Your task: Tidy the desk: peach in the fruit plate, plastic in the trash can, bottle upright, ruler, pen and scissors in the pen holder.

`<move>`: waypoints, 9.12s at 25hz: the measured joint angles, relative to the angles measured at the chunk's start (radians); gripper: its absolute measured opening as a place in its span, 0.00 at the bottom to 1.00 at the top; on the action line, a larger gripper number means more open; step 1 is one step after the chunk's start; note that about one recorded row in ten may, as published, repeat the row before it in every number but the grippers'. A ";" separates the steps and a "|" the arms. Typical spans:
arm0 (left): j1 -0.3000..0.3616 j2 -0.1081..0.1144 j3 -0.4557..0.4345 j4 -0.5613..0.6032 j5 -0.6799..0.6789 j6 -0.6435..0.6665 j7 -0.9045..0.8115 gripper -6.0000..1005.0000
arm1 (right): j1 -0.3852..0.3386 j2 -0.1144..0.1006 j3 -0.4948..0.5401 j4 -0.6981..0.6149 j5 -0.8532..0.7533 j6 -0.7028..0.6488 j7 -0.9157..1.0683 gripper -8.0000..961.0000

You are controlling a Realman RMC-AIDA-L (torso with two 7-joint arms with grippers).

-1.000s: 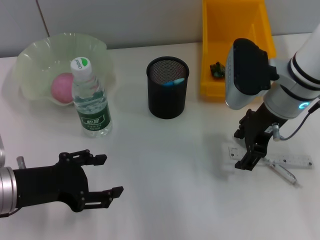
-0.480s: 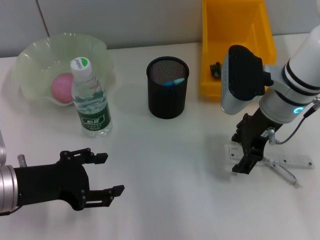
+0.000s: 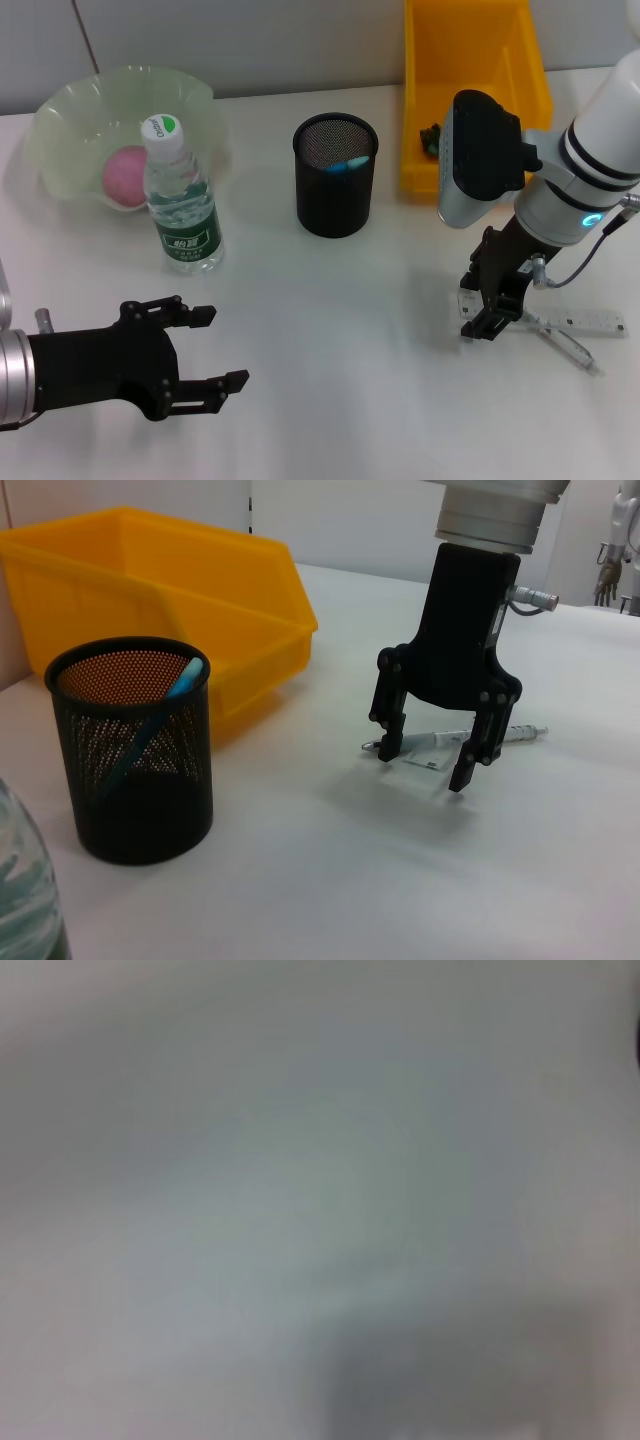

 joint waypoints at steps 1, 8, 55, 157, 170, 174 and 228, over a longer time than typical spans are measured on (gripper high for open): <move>0.000 0.000 0.000 0.002 0.000 0.000 0.000 0.82 | 0.000 0.000 0.000 0.000 0.000 0.000 0.000 0.73; 0.000 0.000 0.001 0.002 0.000 0.000 -0.002 0.82 | 0.006 0.000 -0.001 0.006 0.000 -0.007 0.002 0.64; -0.019 0.005 -0.008 0.024 0.008 0.038 0.009 0.82 | -0.200 -0.002 0.230 -0.188 1.046 0.277 -0.465 0.42; -0.029 0.000 -0.007 0.023 0.026 0.060 0.011 0.82 | -0.256 -0.002 0.149 -0.619 0.513 0.138 0.367 0.84; -0.038 -0.001 -0.008 0.010 0.020 0.051 0.011 0.82 | -0.158 -0.022 0.202 -0.770 0.221 -0.290 0.639 0.84; -0.039 -0.001 -0.008 0.010 0.019 0.047 0.011 0.82 | -0.136 -0.030 0.191 -0.778 0.200 -0.344 0.386 0.84; -0.006 -0.004 0.216 -0.172 -0.244 -0.256 0.045 0.82 | -0.510 -0.002 -0.114 -0.984 0.059 -0.364 -1.411 0.79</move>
